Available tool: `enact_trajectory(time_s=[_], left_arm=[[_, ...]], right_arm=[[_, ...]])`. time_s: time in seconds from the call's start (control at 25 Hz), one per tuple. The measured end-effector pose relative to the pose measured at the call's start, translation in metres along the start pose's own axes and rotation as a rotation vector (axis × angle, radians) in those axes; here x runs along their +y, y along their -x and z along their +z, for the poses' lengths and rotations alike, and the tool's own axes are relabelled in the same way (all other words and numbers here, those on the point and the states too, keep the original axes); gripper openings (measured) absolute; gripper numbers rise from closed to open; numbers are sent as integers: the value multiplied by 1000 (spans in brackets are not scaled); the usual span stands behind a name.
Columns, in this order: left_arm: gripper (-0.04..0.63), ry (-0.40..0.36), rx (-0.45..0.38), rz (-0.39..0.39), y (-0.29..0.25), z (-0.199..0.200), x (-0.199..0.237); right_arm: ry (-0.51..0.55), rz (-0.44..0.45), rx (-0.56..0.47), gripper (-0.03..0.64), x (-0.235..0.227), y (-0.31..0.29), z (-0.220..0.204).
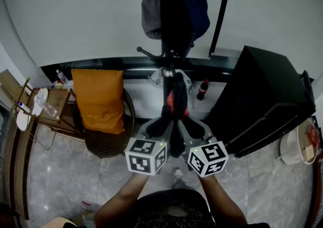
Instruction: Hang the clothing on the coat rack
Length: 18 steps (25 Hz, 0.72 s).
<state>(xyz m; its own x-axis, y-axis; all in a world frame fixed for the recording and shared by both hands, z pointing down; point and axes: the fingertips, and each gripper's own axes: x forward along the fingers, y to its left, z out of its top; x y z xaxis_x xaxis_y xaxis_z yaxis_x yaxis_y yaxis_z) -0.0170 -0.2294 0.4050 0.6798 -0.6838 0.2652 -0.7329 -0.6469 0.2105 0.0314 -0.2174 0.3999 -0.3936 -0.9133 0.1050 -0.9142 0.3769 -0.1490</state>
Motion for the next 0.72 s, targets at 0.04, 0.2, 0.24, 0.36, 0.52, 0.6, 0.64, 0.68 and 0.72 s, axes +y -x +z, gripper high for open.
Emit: enact_trajectory(time_s=[0.04, 0.2, 0.24, 0.36, 0.52, 0.6, 0.64, 0.68, 0.72], left_arm=[[104, -2, -1, -2, 2, 0, -1], [100, -11, -17, -9, 8, 5, -6], [92, -13, -21, -11, 9, 6, -7], [71, -16, -31, -19, 14, 7, -12], [55, -30, -37, -37, 22, 6, -20], [46, -35, -38, -45, 26, 7, -23], [41, -37, -39, -48, 28, 7, -25], [37, -38, -40, -50, 29, 7, -25], [34, -40, -41, -52, 31, 7, -26]], right_arm=[[2, -2, -2, 75, 1, 2, 1], [15, -1, -11, 61, 8, 9, 6], [19, 0, -13, 60, 9, 11, 7], [33, -2, -18, 54, 13, 17, 11], [46, -6, -26, 46, 19, 26, 14], [49, -7, -27, 40, 22, 30, 15], [51, -7, -28, 36, 24, 31, 16], [53, -7, -28, 33, 26, 32, 17], [56, -6, -28, 29, 28, 34, 17]])
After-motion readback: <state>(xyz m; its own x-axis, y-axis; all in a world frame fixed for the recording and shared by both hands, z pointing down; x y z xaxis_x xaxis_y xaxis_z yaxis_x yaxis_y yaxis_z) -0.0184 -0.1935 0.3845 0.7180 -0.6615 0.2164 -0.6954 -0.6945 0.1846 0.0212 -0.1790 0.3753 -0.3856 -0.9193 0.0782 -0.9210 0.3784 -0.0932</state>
